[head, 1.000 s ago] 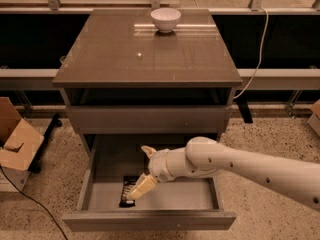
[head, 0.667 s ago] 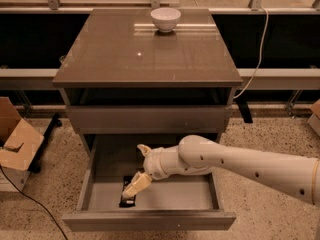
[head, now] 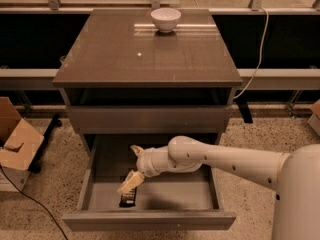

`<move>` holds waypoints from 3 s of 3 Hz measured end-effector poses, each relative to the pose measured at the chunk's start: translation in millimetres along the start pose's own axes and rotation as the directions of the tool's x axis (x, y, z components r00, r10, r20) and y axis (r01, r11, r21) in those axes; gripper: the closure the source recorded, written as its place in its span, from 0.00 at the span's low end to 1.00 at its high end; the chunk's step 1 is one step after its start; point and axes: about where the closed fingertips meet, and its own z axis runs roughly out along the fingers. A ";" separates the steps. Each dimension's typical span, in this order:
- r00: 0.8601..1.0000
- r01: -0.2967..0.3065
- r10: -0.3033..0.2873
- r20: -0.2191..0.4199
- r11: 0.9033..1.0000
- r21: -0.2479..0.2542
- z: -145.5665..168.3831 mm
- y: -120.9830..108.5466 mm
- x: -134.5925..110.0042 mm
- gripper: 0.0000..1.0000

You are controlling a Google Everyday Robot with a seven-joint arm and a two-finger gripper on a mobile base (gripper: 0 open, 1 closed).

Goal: Pick rxbar chocolate from middle drawer and place on counter

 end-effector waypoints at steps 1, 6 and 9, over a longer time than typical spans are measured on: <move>1.000 -0.028 0.028 0.006 1.000 0.000 36.2 -11.8 33.8 0.00; 0.993 -0.114 0.114 -0.024 0.993 0.018 91.3 0.2 128.9 0.27; 0.994 -0.107 0.107 -0.035 0.994 0.018 89.0 0.4 126.4 1.00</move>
Offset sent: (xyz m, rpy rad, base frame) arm 0.0241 0.0228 -0.1086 -0.0121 0.0309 -0.0406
